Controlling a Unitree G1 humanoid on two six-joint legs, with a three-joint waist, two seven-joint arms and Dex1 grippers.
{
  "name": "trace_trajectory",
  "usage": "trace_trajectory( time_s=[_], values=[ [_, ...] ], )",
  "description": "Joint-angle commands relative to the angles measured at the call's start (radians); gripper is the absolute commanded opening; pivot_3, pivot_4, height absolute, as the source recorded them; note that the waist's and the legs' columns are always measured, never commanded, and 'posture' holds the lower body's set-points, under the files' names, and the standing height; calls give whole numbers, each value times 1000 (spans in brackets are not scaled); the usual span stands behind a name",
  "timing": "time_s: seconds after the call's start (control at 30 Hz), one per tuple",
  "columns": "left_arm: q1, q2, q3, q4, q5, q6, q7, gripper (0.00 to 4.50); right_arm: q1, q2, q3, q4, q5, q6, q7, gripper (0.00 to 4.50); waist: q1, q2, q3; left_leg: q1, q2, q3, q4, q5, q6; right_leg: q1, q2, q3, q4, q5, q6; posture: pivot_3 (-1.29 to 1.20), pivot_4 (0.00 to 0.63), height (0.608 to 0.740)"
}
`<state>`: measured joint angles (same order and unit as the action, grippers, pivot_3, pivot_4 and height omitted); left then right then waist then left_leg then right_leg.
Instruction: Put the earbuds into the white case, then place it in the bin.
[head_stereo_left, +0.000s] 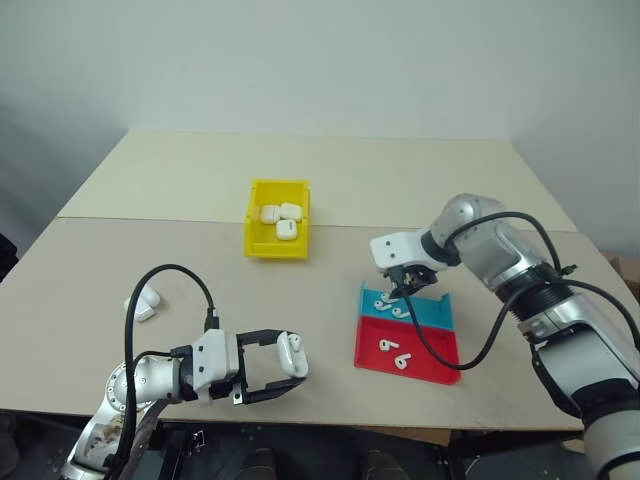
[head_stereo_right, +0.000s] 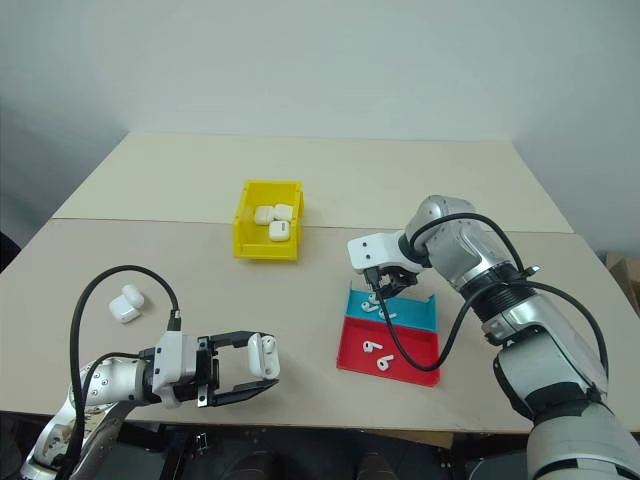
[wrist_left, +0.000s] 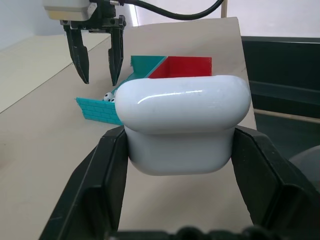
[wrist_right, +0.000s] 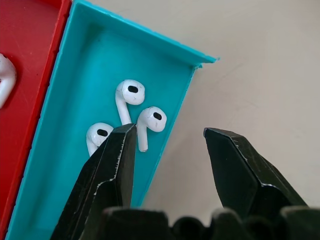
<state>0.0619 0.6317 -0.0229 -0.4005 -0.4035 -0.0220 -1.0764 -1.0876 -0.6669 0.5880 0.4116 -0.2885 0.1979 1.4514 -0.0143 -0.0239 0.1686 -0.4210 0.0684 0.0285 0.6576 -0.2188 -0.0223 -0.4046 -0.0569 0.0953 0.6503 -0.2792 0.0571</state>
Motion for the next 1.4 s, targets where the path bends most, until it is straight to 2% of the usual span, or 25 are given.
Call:
trace_trajectory(
  time_s=[0.03,0.6,1.4],
  values=[
    [5,-5,-4,-39,3,-23,15,2782,-20,13,-16,17,-16,-30,-8,2606,-2,0,0,0,0,0,0,0,0,0,0,0,0,0,0,0,150,740],
    [-11,-10,-11,-27,20,-30,25,2782,-7,57,-20,73,-61,-54,-34,2606,-2,0,0,0,0,0,1,0,0,0,0,0,2,0,0,0,150,740],
    [-16,-11,-12,-24,30,-32,33,2782,15,60,-20,83,-83,-91,-34,2606,-2,0,0,1,0,0,1,0,0,0,0,0,5,0,0,0,150,740]
  ],
)
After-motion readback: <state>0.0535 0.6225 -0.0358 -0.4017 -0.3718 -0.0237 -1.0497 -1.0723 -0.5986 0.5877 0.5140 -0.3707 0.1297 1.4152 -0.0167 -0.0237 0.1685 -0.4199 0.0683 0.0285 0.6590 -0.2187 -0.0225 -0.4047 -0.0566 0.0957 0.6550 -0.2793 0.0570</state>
